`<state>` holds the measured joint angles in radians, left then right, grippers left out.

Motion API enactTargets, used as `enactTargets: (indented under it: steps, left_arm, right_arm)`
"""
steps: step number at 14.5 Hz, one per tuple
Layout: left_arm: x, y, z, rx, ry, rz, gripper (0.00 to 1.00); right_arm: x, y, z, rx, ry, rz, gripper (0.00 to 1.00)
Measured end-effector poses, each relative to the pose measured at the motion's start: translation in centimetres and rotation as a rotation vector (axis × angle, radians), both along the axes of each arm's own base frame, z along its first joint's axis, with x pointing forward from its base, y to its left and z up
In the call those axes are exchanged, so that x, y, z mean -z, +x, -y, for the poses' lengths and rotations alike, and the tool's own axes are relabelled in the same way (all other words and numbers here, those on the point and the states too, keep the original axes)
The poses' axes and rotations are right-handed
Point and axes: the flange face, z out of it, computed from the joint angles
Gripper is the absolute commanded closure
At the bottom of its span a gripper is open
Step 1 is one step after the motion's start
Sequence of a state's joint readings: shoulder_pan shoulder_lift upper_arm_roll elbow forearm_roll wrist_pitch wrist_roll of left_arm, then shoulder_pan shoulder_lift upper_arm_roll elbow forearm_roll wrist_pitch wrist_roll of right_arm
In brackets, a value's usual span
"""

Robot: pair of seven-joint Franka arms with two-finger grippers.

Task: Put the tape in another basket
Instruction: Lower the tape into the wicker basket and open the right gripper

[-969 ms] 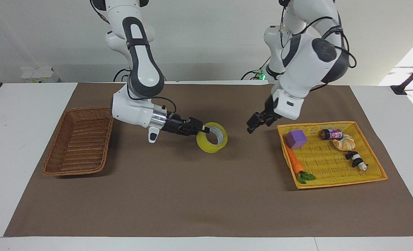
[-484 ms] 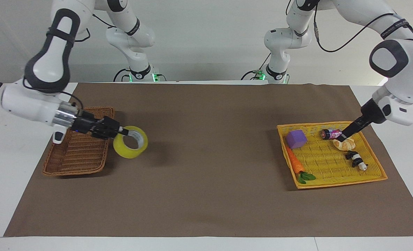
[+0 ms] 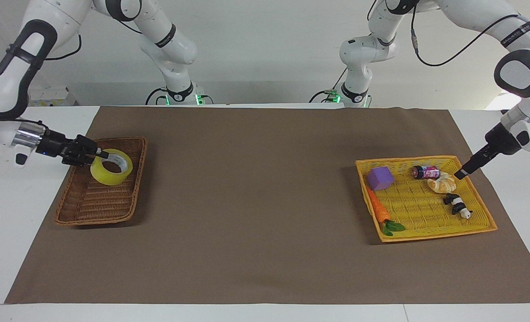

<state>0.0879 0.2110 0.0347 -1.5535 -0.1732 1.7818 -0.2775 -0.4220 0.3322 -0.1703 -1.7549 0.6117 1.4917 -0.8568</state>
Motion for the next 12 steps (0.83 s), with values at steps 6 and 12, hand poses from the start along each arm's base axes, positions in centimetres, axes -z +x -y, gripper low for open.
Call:
enactTargets:
  steps: [6, 12]
  left_arm:
    - [-6.4, -3.7, 7.9, 0.206, 0.195, 0.0, 0.0]
    - [-8.8, -7.1, 11.5, 0.358, 0.254, -0.059, 0.0]
  right_arm:
    - [2.5, -1.5, 2.0, -0.018, -0.032, 0.009, 1.0]
    - [4.6, -1.7, 2.3, -0.029, -0.042, 0.024, 0.12]
